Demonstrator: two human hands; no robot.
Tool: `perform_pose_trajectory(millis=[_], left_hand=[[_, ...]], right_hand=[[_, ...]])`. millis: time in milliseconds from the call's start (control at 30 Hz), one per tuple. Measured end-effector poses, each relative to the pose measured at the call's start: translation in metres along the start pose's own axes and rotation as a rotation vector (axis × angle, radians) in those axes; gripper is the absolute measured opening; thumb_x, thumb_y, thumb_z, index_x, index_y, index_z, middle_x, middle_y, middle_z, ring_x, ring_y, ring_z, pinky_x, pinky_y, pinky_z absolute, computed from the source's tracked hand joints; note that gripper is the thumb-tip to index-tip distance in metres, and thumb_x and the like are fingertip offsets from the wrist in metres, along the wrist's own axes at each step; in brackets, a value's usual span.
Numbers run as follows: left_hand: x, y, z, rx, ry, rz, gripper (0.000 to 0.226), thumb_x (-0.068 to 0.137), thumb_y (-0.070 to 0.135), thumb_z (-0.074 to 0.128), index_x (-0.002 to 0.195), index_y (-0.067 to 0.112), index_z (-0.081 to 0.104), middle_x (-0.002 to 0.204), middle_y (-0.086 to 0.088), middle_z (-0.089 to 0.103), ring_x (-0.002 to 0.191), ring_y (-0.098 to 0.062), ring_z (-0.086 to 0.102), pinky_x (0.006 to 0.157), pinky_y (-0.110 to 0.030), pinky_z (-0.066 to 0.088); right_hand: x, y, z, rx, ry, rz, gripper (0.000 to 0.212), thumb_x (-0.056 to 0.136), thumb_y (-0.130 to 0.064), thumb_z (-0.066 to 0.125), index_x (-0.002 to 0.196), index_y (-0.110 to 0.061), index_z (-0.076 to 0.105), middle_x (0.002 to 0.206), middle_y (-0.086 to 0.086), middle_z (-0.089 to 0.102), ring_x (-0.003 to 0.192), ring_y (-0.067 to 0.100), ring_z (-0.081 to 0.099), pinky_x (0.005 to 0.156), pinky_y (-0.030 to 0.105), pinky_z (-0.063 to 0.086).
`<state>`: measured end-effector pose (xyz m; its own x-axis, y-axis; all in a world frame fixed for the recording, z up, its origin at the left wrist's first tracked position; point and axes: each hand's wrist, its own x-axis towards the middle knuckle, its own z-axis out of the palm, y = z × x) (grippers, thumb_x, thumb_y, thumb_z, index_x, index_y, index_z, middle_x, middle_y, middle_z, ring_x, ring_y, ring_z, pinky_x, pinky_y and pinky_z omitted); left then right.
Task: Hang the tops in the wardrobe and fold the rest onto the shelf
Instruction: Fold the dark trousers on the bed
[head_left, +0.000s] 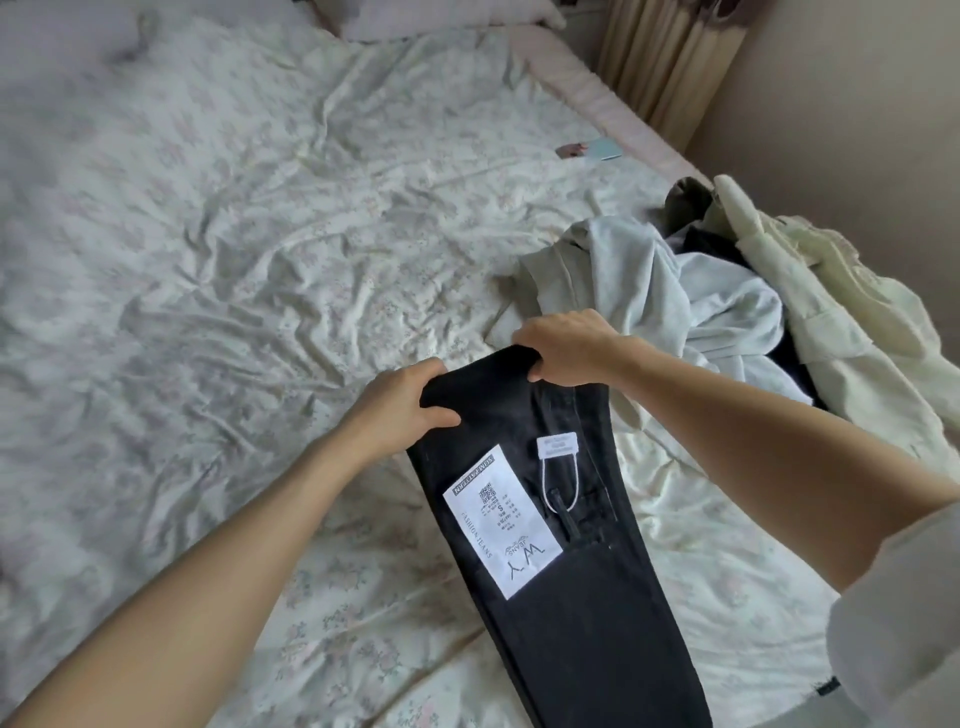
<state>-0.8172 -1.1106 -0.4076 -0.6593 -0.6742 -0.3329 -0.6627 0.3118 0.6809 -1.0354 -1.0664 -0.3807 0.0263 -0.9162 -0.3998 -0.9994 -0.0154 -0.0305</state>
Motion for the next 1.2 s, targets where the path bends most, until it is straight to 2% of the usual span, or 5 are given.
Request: perform_pose_trajectory(millis=[400, 633, 800, 1033, 1200], left_hand=[[0.012, 0.005, -0.055, 0.289, 0.401, -0.02, 0.03, 0.087, 0.032, 0.066, 0.106, 0.015, 0.05, 0.067, 0.004, 0.051, 0.075, -0.029, 0.054, 0.063, -0.032, 0.036], [-0.013, -0.014, 0.016, 0.353, 0.452, 0.004, 0.028, 0.09, 0.028, 0.063, 0.109, 0.012, 0.051, 0.093, -0.005, 0.068, 0.087, -0.03, 0.063, 0.061, -0.031, 0.037], [-0.041, -0.013, 0.049, 0.341, 0.492, 0.076, 0.025, 0.089, 0.024, 0.065, 0.106, 0.01, 0.054, 0.091, -0.005, 0.066, 0.083, -0.028, 0.062, 0.061, -0.031, 0.039], [-0.103, 0.015, 0.1, 0.402, 0.49, 0.253, 0.035, 0.06, 0.008, 0.087, 0.084, 0.008, 0.062, 0.073, -0.005, 0.064, 0.065, -0.027, 0.063, 0.055, -0.036, 0.051], [-0.14, 0.02, 0.15, 0.488, 0.369, 0.388, 0.044, 0.047, 0.014, 0.09, 0.086, 0.012, 0.069, 0.079, 0.0, 0.064, 0.067, -0.021, 0.062, 0.054, -0.032, 0.052]], right_hand=[[0.032, -0.025, -0.043, -0.049, 0.387, 0.058, 0.027, 0.091, -0.025, 0.055, 0.118, -0.021, 0.056, 0.115, 0.003, 0.055, 0.11, 0.025, 0.052, 0.086, 0.036, 0.035], [0.003, -0.032, 0.02, -0.021, 0.352, 0.056, 0.025, 0.092, -0.02, 0.053, 0.116, -0.021, 0.058, 0.112, 0.0, 0.054, 0.11, 0.022, 0.05, 0.087, 0.033, 0.034], [-0.033, -0.031, 0.048, -0.039, 0.353, 0.038, 0.026, 0.09, -0.017, 0.053, 0.116, -0.02, 0.057, 0.115, 0.0, 0.053, 0.111, 0.022, 0.048, 0.093, 0.031, 0.029], [-0.118, -0.031, 0.08, -0.053, 0.55, -0.001, 0.025, 0.06, -0.002, 0.076, 0.083, -0.011, 0.069, 0.078, 0.005, 0.062, 0.073, 0.027, 0.062, 0.083, 0.038, 0.051], [-0.179, -0.026, 0.124, -0.161, 0.463, -0.037, 0.03, 0.052, -0.004, 0.079, 0.079, -0.012, 0.068, 0.075, 0.003, 0.061, 0.067, 0.023, 0.061, 0.082, 0.038, 0.053]])
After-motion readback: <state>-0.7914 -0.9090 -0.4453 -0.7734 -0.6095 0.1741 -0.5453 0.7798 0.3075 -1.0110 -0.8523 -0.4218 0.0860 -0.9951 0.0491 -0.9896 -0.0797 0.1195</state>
